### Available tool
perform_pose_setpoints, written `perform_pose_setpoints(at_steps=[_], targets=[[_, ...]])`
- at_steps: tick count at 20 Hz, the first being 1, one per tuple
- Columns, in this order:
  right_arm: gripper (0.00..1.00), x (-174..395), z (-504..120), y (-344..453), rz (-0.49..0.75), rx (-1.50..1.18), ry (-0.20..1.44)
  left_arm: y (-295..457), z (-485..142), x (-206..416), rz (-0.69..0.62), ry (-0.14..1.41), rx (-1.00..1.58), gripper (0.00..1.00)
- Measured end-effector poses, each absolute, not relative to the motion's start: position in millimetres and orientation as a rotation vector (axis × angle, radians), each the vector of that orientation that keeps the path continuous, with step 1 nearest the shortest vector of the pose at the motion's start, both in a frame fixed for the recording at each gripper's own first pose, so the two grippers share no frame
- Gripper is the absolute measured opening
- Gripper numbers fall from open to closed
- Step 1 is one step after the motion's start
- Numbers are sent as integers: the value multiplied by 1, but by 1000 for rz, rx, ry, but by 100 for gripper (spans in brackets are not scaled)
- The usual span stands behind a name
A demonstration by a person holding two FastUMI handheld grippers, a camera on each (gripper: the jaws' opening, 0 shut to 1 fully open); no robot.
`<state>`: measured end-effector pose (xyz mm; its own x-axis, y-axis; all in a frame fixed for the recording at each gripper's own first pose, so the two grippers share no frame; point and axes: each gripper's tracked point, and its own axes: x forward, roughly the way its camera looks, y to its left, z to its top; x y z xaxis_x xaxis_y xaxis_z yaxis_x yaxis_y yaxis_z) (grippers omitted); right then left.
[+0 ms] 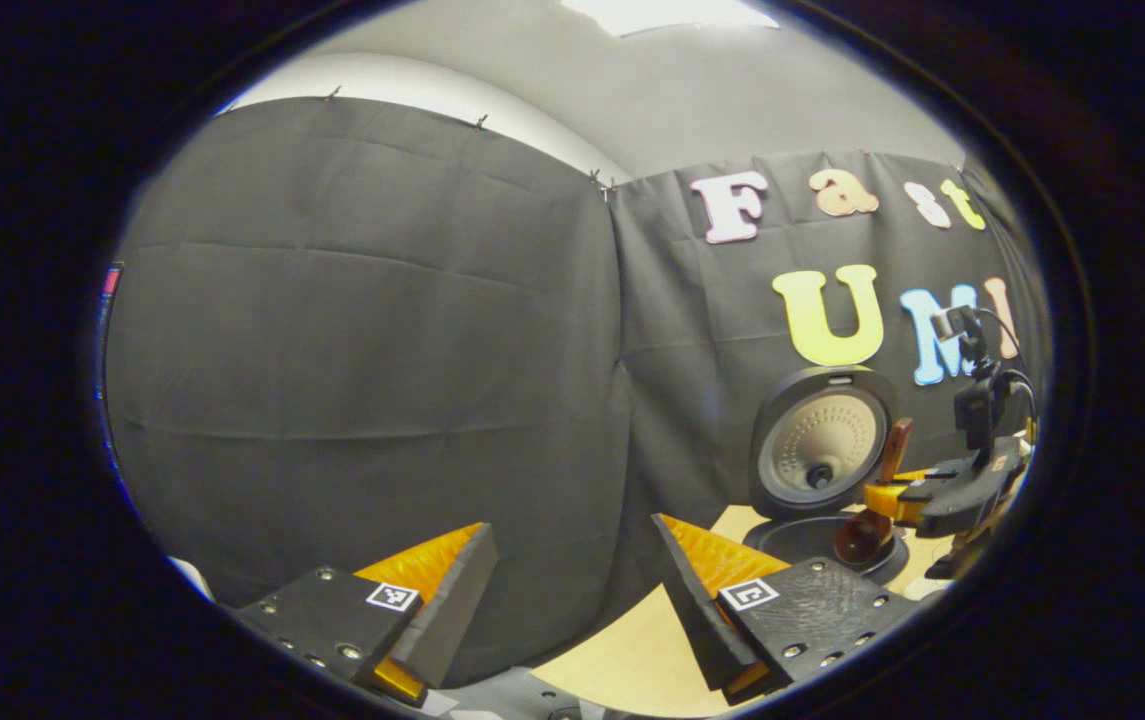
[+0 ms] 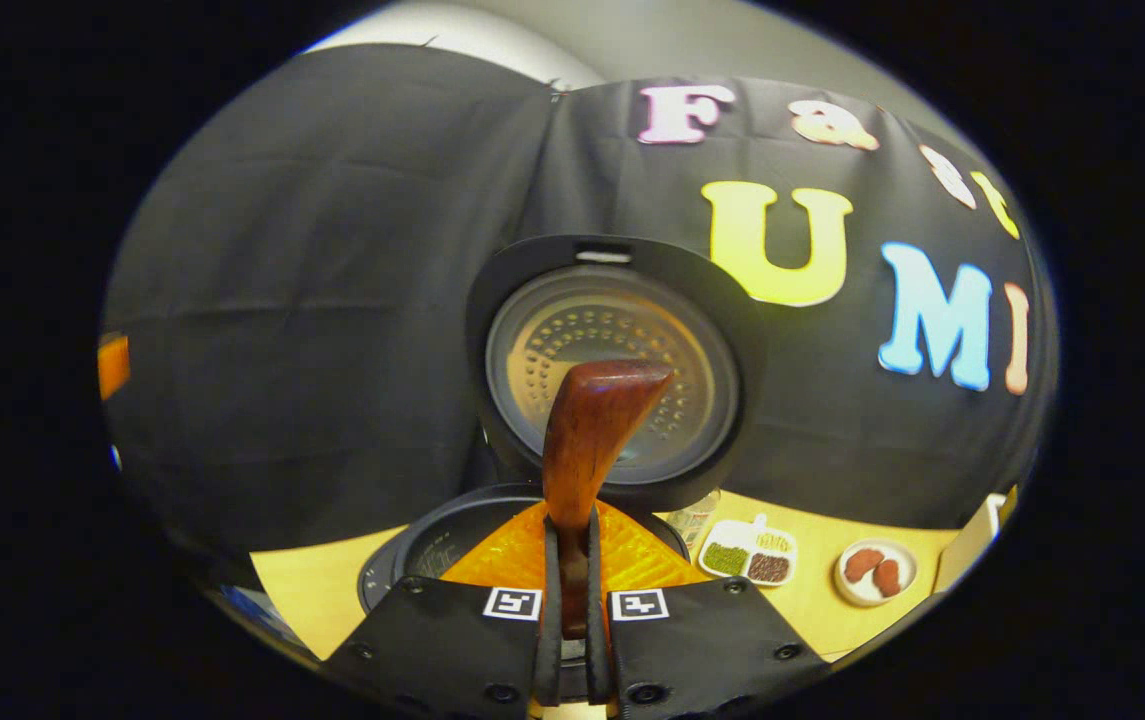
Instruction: Close the left gripper, press the button to open the rice cooker; take a wooden spoon from the chopstick holder with the right hand, scoop a spoonful of rice and pour it into the rice cooker, then put the wooden spoon back into the chopstick holder.
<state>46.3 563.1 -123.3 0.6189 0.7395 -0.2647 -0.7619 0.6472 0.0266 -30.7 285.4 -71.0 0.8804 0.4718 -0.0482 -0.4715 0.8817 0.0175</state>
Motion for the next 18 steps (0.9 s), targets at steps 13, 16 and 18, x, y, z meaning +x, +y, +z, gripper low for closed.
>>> perform_pose_setpoints(at_steps=[13,16,18], targets=[[11,88,-66,463,689,369,374,220,-48,16,349,19,16,92],[7,104,-63,426,627,390,366,198,-43,30,306,4,8,92],[11,112,-64,401,587,395,367,182,-39,39,276,-7,9,92]])
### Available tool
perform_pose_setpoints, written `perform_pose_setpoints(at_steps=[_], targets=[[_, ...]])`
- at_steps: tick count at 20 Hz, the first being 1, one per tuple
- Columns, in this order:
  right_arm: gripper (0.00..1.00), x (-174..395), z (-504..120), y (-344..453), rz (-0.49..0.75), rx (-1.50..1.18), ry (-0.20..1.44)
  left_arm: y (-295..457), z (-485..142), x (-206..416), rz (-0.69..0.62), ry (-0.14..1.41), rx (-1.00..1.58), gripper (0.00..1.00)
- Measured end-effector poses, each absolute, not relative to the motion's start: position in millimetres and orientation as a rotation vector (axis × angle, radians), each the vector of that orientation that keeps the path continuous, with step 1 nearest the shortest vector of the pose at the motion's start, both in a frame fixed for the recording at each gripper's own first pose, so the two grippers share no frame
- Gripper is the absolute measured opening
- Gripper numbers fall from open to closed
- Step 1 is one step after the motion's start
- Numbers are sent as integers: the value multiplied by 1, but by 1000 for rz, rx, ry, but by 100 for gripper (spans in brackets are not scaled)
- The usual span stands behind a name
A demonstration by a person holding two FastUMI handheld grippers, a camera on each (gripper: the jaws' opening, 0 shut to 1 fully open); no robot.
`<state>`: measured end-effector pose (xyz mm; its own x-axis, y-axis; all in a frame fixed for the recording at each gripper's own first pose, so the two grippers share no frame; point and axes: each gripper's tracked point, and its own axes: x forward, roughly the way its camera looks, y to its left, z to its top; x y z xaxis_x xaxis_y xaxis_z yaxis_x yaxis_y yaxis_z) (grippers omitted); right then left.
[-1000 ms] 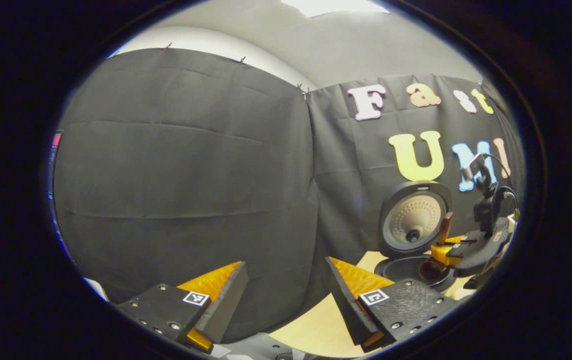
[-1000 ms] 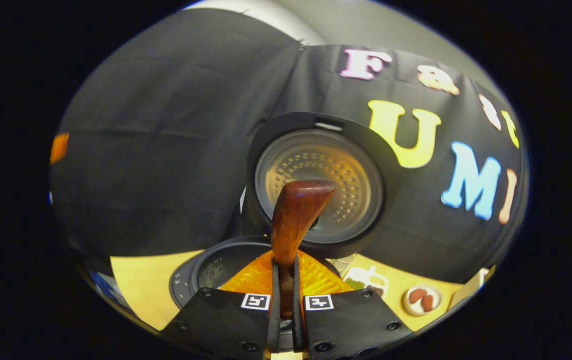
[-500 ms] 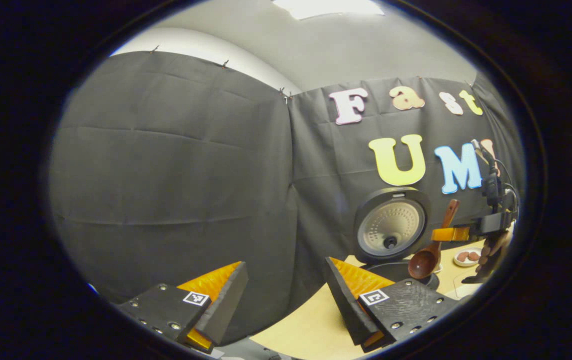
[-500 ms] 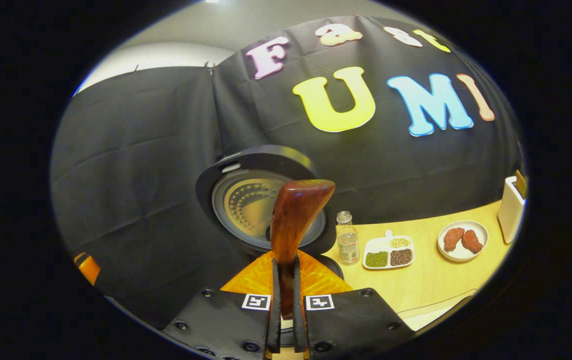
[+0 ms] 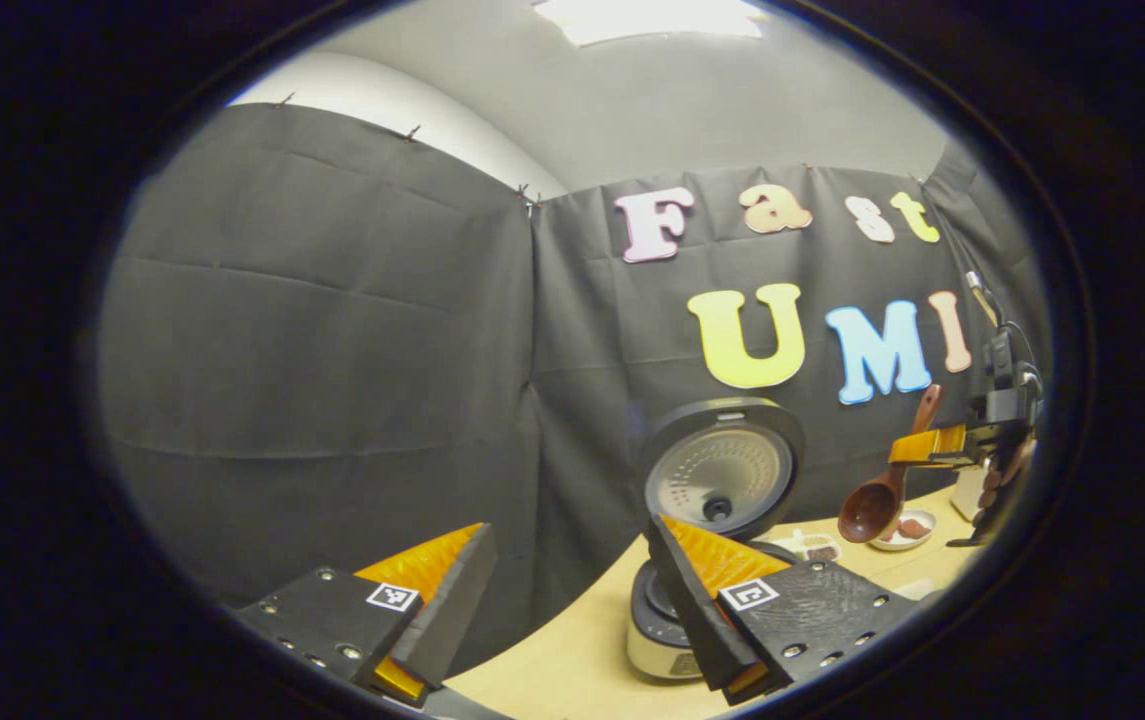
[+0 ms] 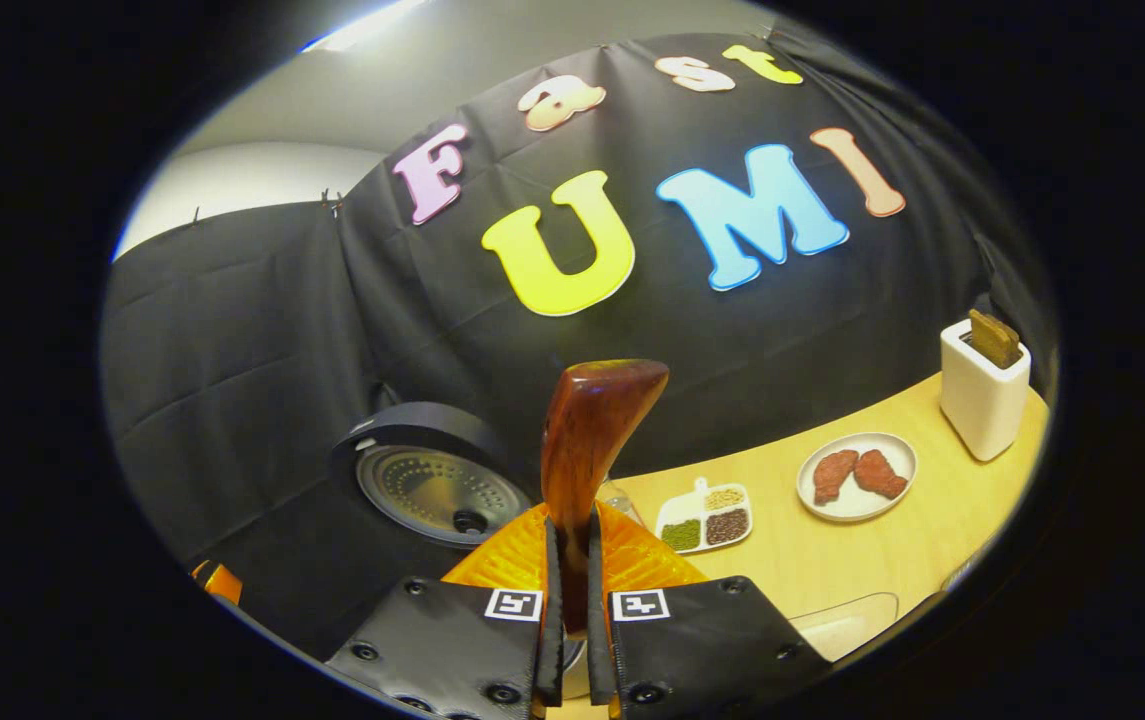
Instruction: Close the left gripper, press the button to open the rice cooker; take a wooden spoon from the chopstick holder with the right hand, scoop a spoonful of rice and pour it into the rice cooker, then put the wooden spoon back into the chopstick holder.
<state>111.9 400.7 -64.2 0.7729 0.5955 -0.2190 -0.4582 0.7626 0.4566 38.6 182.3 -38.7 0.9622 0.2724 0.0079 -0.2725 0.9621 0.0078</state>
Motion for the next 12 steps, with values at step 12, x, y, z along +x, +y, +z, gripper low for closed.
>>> perform_pose_setpoints(at_steps=[12], targets=[[11,142,-74,241,344,399,338,93,-21,74,123,-40,-9,92]])
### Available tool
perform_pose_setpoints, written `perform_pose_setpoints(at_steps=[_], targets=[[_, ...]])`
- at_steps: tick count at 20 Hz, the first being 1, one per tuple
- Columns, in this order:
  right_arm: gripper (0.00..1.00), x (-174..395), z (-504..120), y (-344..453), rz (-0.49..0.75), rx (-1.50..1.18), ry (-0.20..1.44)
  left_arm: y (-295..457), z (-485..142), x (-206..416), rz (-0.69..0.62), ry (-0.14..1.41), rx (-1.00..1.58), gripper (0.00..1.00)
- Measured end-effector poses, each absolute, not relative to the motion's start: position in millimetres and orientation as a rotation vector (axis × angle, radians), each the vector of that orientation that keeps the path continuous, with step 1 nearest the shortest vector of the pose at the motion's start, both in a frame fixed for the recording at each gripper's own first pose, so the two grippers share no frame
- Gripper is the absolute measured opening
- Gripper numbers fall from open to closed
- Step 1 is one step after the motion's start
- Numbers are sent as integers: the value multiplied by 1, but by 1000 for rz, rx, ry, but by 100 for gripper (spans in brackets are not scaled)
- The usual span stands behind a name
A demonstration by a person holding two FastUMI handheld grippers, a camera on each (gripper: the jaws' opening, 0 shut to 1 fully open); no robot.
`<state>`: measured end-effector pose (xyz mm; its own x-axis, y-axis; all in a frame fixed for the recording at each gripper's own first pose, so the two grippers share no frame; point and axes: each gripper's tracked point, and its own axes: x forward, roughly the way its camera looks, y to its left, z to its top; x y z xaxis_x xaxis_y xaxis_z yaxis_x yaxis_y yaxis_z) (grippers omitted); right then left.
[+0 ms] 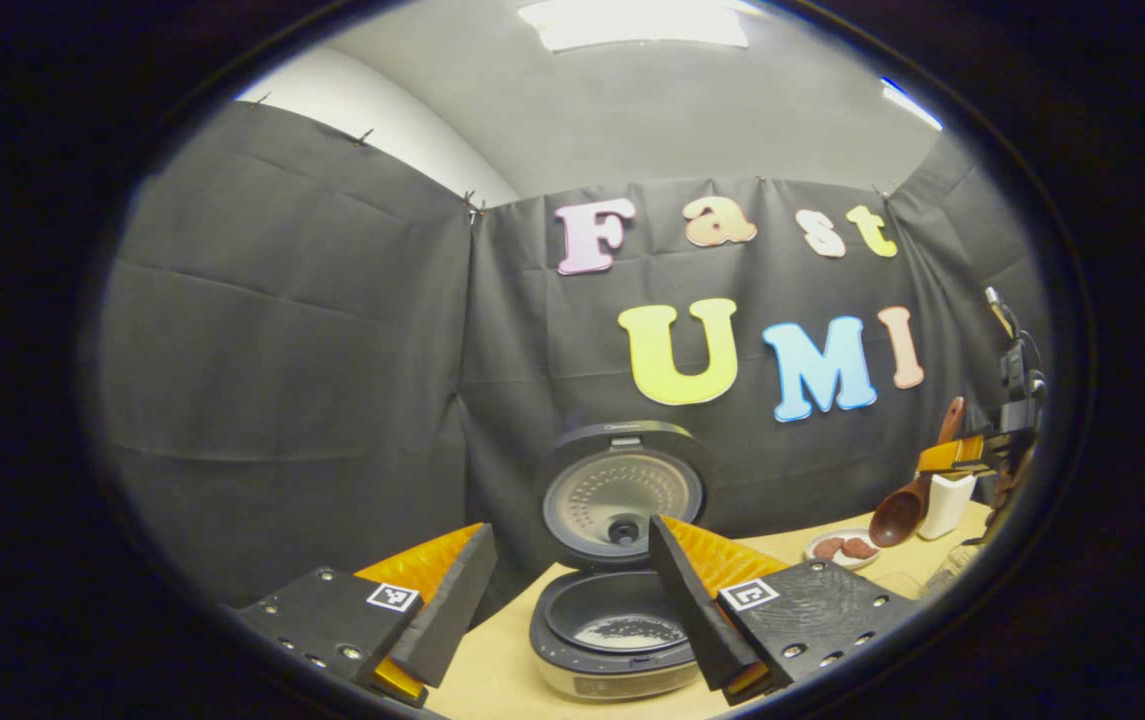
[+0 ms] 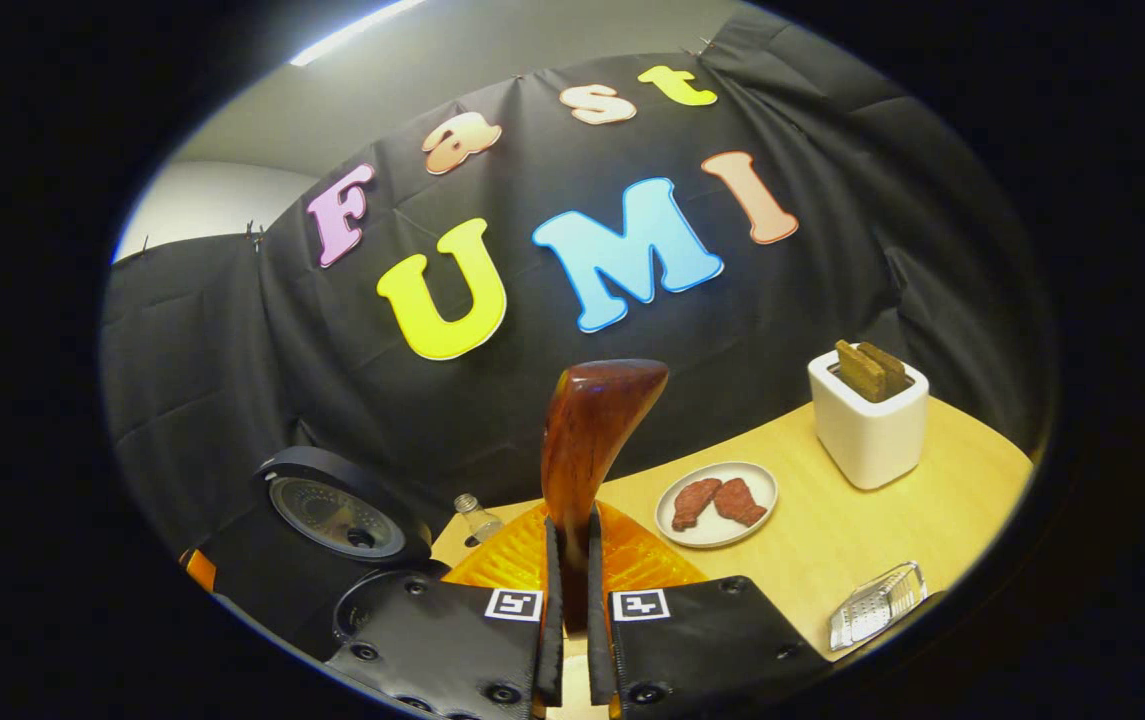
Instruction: Close the left gripper, press the button to open the rice cooker; take a wooden spoon from the chopstick holder with the right hand, scoop a spoonful of rice and pour it into the rice cooker, then put the wooden spoon back into the chopstick holder.
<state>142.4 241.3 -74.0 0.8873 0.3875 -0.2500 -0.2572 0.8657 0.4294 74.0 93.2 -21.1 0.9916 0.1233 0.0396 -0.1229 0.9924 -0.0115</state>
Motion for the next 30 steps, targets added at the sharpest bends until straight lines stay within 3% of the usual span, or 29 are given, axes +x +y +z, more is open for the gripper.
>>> perform_pose_setpoints(at_steps=[18,30], targets=[[11,140,-125,64,101,275,367,10,-16,84,-9,-35,7,92],[12,116,-194,42,74,284,506,-2,-4,69,-18,-45,38,92]])
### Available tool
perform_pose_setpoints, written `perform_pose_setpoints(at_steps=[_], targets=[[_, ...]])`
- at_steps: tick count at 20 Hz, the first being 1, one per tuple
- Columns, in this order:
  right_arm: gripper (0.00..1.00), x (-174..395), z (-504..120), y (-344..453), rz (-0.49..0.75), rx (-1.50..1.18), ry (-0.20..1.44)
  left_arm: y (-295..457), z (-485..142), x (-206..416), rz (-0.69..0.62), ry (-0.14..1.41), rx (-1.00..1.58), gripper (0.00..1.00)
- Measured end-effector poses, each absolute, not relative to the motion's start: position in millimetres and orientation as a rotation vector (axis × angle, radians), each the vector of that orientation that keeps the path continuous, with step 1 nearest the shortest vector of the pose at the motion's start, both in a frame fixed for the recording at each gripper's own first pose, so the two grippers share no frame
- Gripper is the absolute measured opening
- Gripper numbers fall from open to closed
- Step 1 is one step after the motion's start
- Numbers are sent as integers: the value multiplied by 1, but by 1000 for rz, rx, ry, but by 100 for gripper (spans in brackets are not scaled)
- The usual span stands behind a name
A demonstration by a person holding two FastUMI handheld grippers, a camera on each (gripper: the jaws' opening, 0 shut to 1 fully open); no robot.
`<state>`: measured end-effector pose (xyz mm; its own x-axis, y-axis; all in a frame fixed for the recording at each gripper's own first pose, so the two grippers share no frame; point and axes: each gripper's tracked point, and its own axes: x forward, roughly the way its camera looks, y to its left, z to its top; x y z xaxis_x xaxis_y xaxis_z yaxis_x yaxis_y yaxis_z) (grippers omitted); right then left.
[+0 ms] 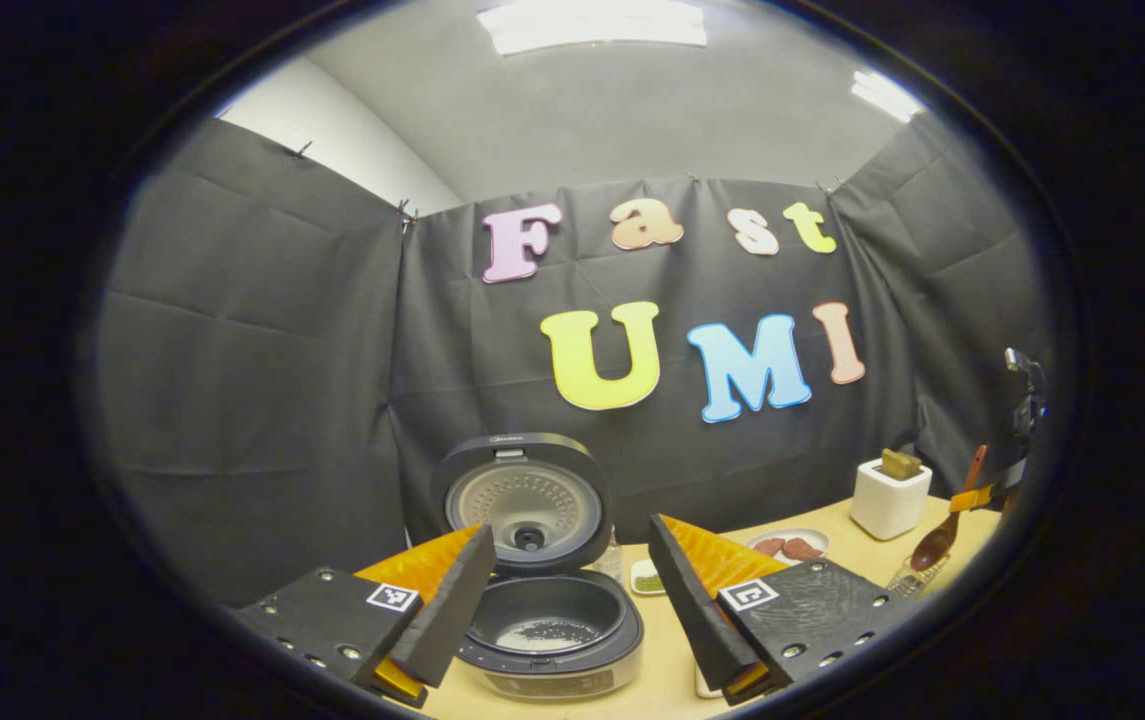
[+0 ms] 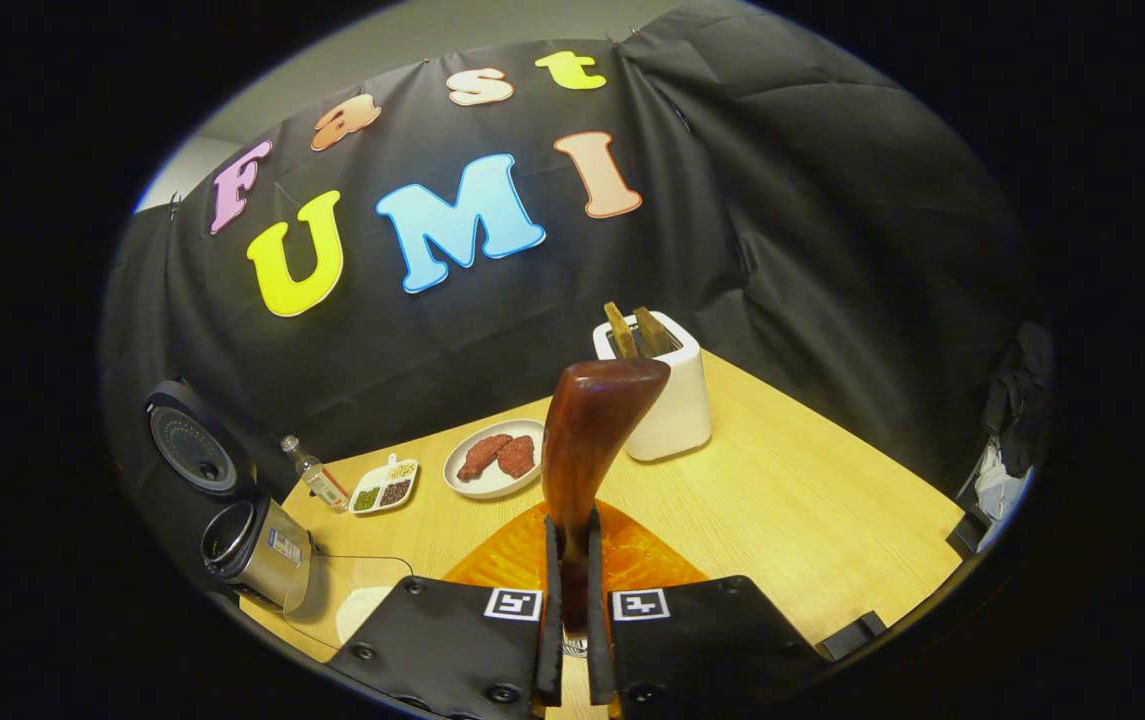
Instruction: Close the left gripper, press the button to open the rice cooker; take a wooden spoon from the chopstick holder with the right hand, scoop a spoonful of rice and pour it into the rice cooker, then put the wooden spoon back into the chopstick holder.
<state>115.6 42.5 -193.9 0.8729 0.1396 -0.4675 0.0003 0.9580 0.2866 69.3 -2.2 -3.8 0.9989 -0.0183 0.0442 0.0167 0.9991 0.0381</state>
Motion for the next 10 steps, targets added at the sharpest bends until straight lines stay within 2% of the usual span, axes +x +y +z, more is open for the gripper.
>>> perform_pose_setpoints(at_steps=[8,10], targets=[[11,107,-227,46,74,299,572,3,-5,63,1,-32,49,92],[14,108,-233,45,68,307,588,6,-5,63,9,-29,49,92]])
